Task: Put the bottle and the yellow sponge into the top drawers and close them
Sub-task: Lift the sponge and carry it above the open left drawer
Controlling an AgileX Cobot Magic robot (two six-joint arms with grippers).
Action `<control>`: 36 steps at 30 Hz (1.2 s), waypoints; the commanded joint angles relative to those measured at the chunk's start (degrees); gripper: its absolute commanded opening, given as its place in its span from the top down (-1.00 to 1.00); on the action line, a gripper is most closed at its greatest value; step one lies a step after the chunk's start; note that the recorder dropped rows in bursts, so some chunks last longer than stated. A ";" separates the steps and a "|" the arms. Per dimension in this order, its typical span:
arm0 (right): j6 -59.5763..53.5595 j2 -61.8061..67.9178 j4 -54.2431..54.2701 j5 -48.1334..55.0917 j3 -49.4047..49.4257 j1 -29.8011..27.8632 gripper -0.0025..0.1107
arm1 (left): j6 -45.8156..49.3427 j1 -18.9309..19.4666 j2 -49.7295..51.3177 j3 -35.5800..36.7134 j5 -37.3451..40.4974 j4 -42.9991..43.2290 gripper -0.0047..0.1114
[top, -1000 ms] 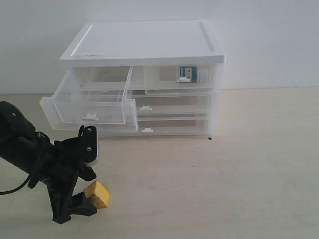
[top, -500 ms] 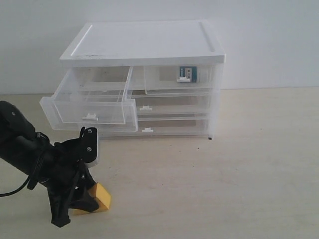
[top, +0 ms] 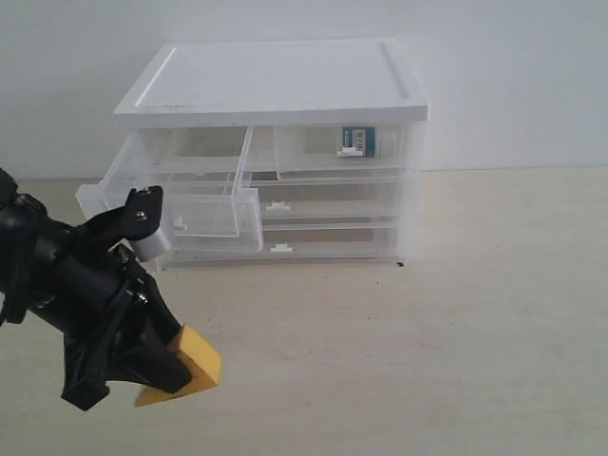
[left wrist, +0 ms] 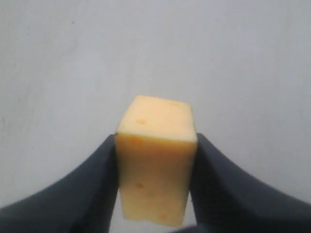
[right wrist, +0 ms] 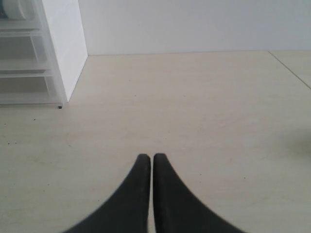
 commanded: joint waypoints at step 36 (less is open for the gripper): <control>0.00 -0.25 0.07 -0.38 0.22 -0.14 0.96 | 4.26 1.19 8.63 -46.96 16.77 22.57 0.84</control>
